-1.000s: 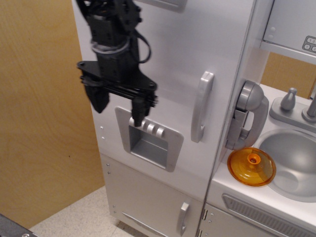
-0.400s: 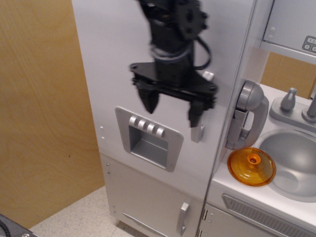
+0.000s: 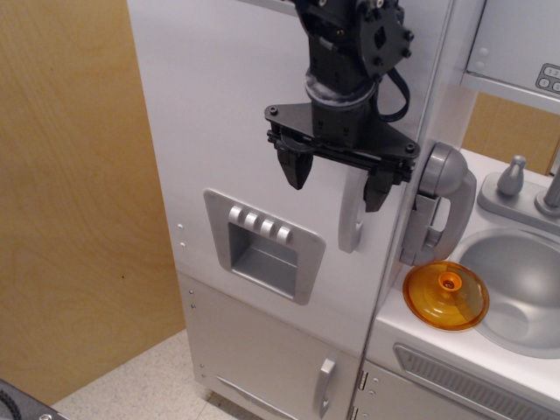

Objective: Open fridge

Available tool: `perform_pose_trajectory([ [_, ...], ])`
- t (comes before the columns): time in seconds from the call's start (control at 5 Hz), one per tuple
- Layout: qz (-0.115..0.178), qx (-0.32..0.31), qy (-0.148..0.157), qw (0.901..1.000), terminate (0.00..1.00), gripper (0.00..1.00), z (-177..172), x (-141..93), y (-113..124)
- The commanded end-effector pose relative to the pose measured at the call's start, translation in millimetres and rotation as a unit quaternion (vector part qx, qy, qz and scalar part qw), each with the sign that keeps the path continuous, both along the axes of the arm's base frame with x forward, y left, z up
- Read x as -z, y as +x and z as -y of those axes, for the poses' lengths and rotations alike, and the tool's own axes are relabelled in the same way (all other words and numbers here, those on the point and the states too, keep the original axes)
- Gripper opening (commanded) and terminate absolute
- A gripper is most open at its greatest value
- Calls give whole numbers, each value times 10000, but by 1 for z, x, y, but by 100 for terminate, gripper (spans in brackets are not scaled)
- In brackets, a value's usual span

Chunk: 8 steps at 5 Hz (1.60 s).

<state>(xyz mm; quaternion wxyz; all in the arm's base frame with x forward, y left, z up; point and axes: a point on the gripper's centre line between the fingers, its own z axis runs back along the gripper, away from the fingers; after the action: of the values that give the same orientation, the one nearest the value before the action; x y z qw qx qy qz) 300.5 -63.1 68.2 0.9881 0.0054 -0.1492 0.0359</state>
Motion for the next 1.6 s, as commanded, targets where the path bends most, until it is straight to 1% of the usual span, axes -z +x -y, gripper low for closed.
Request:
perform_pose_trajectory([
  [0.0,379,-1,17,9993,0,100,7,-7,20],
  [0.2,507,-32,43,9987,0,100,10,-6,26],
  [0.4,496,4,39,9988,0,0,8,-6,26],
  [0.8,435,-83,18,9990,0,0,6,-4,25],
  [1.0,369,-130,25,9992,0,0,-2,-2,16],
  [1.2,235,-170,0,9996,0,0,-15,-3,-9],
  [1.4,214,-113,1,9997,0,0,-30,-9,-30],
])
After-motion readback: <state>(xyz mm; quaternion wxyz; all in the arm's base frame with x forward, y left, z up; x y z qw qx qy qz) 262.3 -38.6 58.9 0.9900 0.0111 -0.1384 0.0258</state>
